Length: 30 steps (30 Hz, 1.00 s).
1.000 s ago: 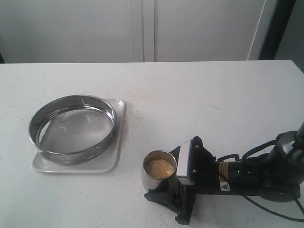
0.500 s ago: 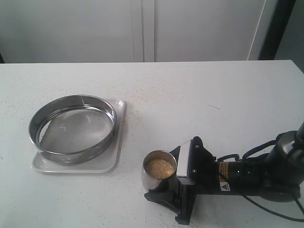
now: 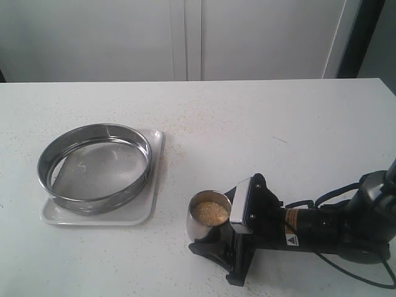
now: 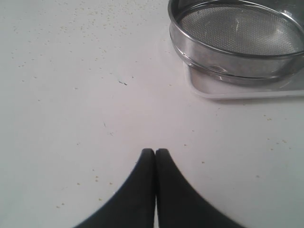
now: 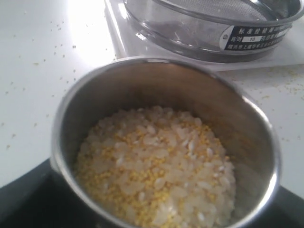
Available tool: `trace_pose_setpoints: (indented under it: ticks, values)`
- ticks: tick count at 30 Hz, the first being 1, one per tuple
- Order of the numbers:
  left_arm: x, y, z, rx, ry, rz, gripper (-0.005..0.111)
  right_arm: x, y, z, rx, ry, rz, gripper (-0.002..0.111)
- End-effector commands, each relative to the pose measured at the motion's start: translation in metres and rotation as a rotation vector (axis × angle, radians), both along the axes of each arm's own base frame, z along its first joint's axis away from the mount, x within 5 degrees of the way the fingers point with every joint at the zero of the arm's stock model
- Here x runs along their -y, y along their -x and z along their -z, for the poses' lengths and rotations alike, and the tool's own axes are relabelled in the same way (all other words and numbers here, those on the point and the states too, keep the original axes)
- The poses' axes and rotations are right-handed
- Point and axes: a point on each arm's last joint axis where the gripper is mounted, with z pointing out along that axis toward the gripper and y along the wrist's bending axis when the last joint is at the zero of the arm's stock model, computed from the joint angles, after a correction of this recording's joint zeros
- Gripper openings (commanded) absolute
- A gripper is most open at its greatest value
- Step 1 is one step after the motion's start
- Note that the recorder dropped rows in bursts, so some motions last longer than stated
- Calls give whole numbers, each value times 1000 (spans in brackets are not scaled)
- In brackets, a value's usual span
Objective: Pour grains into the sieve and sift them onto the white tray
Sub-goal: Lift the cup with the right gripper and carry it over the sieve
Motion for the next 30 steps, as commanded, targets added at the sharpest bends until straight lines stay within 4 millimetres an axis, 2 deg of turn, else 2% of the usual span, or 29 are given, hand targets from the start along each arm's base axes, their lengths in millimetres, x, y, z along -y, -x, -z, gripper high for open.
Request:
trace_pose_setpoints:
  ticks: [1, 9, 17, 20, 23, 30]
  values:
    - [0, 0, 4, -12, 5, -2, 0, -2, -1, -4, 5, -30, 5, 0]
    - [0, 0, 4, -12, 5, -2, 0, 0, -11, -28, 4, 12, 75, 0]
    - [0, 0, 4, -12, 5, -2, 0, -1, -26, -58, -65, -48, 175, 0]
    - [0, 0, 4, -12, 5, -2, 0, -3, -31, -72, -72, -64, 191, 0]
    - [0, 0, 4, -12, 5, -2, 0, -2, -38, -88, -81, 6, 208, 0]
    - [0, 0, 4, -12, 5, -2, 0, -10, -50, -123, -83, -39, 217, 0]
